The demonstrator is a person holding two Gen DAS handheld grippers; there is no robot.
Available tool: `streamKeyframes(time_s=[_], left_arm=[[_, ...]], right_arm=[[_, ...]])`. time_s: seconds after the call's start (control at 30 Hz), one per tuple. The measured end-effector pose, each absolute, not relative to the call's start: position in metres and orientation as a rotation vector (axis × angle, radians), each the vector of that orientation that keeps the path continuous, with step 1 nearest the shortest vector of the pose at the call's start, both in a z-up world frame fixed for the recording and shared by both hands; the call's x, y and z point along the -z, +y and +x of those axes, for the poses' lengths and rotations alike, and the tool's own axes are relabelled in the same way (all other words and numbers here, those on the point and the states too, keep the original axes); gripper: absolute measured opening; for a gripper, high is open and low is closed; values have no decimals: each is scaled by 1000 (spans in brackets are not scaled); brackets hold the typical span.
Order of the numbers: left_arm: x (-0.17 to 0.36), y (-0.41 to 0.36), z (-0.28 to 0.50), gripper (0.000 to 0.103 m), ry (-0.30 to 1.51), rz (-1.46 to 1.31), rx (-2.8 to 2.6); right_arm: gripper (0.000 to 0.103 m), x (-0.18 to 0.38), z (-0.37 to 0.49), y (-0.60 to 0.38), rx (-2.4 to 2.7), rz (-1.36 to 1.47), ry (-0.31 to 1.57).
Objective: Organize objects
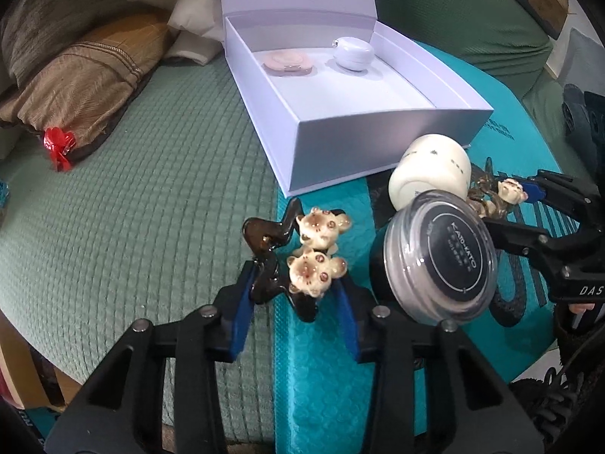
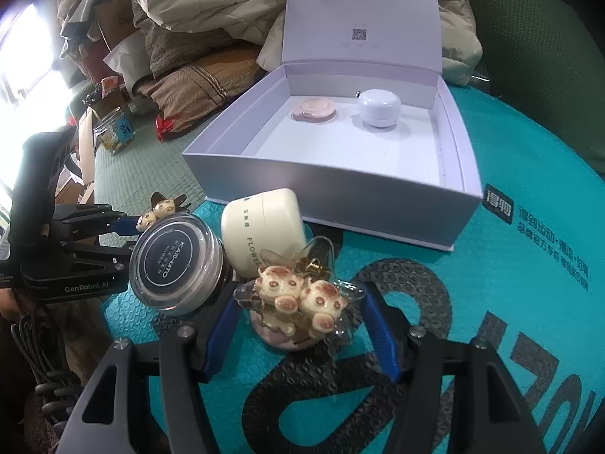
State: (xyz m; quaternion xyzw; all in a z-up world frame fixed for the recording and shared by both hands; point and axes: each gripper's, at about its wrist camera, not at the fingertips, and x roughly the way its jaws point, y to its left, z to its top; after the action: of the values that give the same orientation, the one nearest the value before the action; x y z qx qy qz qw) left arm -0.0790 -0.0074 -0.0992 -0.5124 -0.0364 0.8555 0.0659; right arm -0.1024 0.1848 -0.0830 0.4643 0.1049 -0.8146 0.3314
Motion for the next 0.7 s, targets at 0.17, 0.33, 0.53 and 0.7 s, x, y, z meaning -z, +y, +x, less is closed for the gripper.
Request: streamKeyframes(time_s=[0.17,0.33,0.53,0.7], left_arm=[[94,-5,-73,37,-107,-1522,-2594],[82,-1,-62,37,-75,-1492,-2623],[61,2,-42,37,-26,-1465,-2666],[50,4,-29,37,-10,-1469,-2673]], right_arm=[[64,74,-97,187,2138,1198,285],[64,62,-87,189,2142,1177,296],[64,50,-72,188,2133,1154,310],[64,40,-59,189,2128,1133,312]])
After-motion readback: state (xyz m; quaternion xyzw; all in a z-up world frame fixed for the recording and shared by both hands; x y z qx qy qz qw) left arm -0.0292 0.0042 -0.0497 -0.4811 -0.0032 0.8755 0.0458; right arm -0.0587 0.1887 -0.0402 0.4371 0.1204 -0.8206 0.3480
